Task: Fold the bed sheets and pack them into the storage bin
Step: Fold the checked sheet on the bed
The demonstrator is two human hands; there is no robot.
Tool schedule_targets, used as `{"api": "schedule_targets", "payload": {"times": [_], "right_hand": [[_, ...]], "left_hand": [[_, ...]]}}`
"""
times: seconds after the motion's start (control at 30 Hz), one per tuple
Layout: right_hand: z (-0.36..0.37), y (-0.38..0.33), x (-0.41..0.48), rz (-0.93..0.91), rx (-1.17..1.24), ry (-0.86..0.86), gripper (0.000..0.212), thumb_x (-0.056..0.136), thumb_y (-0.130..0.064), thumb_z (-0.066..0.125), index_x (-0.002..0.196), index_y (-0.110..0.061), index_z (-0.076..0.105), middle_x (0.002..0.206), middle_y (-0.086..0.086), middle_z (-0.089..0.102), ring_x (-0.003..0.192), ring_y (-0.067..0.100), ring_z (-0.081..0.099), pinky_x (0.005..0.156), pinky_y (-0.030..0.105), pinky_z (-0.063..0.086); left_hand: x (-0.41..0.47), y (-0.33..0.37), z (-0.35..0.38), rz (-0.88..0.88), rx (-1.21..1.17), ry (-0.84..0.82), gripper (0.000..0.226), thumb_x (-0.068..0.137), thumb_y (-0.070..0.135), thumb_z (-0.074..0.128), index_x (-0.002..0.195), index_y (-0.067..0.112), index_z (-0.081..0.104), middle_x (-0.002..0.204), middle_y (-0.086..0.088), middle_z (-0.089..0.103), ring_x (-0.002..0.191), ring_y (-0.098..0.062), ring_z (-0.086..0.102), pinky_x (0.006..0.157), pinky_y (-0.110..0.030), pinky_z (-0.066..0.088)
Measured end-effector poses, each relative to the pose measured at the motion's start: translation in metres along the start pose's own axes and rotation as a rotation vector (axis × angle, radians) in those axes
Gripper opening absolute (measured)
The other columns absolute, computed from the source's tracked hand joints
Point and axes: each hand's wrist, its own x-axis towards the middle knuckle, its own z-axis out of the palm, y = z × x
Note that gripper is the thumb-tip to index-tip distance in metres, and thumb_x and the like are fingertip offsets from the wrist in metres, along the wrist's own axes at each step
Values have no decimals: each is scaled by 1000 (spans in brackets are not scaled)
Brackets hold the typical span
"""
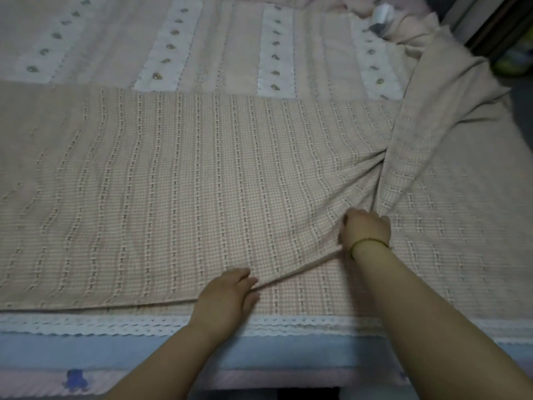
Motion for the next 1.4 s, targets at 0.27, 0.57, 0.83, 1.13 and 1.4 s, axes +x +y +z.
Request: {"api": "schedule_targets", "payload": {"times": [0.27,0.57,0.83,1.13,1.4], "right_hand": [[-26,85,131,62,98,174,53,95,-9,37,143,-8,17,150,15,14,128,32,28,103,40,29],[-56,129,215,251,727,61,34,98,-13,35,126,3,48,131,19,51,118,30,49,93,31,39],[-32,241,99,652,1136,564,44,95,-23,40,115,13,56,117,33,56,109,40,51,85,34,35],[23,269,86,701,865,129,47,90,-13,50,133,0,36,131,23,47,117,37,49,97,40,39],[-15,291,118,542,751,375,38,98,-16,34,118,11,52,124,29,53,113,37,50,85,32,37]], "left_hand": [[125,109,45,-56,-49,21,40,74,38,39,85,25,76,90,1,73,75,-13,71,58,-20,53],[157,127,66,-30,-24,99,53,95,39,29,88,16,76,97,-7,72,81,-21,71,59,-24,54],[152,142,44,203,8,158,34,100,32,20,112,22,49,108,-9,69,106,-18,47,102,-20,24],[110,152,82,124,76,-62,31,98,30,20,114,21,45,111,-10,68,111,-19,42,113,-22,-1],[107,160,86,48,29,-74,45,100,36,7,117,21,46,114,-12,67,113,-21,43,113,-22,3]]}}
